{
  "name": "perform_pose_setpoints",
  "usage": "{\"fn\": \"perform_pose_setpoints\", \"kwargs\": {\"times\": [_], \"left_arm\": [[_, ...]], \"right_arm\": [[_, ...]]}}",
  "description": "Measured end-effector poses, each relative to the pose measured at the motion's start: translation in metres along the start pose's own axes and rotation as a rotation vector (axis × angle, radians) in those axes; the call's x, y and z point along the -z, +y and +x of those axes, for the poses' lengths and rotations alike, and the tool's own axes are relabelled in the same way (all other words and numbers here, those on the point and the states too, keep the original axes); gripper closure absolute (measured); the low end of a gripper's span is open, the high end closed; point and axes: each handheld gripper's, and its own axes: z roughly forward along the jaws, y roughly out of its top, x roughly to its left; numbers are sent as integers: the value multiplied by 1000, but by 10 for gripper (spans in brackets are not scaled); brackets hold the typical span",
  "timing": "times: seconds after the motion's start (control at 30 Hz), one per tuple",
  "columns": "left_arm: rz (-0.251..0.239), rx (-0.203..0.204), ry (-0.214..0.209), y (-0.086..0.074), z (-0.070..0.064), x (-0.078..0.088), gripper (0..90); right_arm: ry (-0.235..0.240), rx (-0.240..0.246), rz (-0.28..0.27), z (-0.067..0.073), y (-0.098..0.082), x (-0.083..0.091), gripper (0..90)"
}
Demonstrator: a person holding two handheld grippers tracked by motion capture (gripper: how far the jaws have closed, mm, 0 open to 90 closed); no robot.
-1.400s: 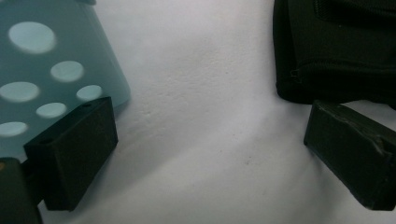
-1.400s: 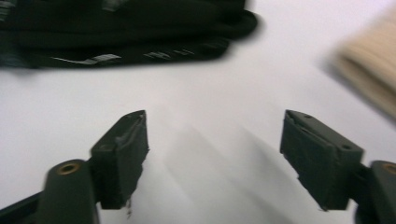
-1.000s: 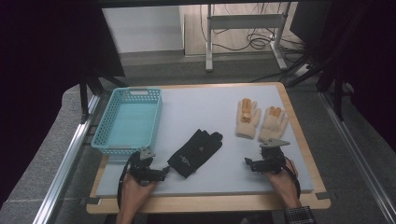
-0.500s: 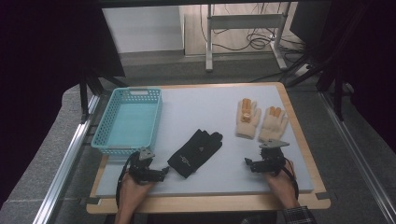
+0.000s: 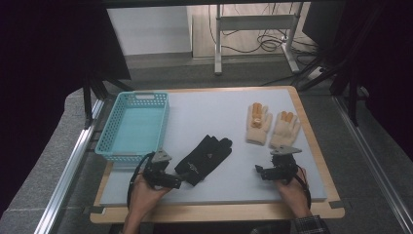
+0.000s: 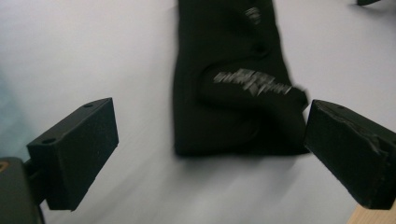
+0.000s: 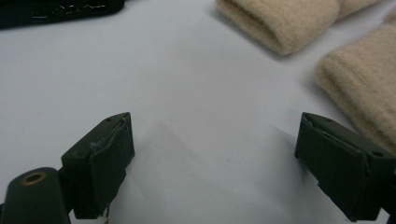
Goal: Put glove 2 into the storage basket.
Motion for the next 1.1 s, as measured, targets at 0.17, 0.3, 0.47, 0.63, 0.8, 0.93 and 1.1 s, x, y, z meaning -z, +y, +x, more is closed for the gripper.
{"fn": "perform_pose_setpoints", "kwargs": {"times": [0.17, 0.3, 0.47, 0.63, 0.8, 0.93, 1.1], "left_arm": [[53, -23, -44, 28, -8, -29, 22], [105, -22, -50, 43, -8, -50, 7], [181, 15, -68, 53, 2, -71, 0], [247, 18, -103, 51, 1, -86, 0], [274, -53, -53, 49, -13, -86, 0], [289, -114, -5, 45, -26, -88, 0], [288, -85, 18, 47, -30, -84, 57]], "right_arm": [[0, 0, 0, 0, 0, 0, 112], [0, 0, -2, 0, 0, 0, 113], [0, -1, -2, 0, 0, 0, 112], [0, -1, -2, 0, 0, 0, 113], [0, 0, 0, 0, 0, 0, 113], [0, 1, 0, 0, 0, 0, 112], [0, 1, -2, 0, 0, 0, 112]]}}
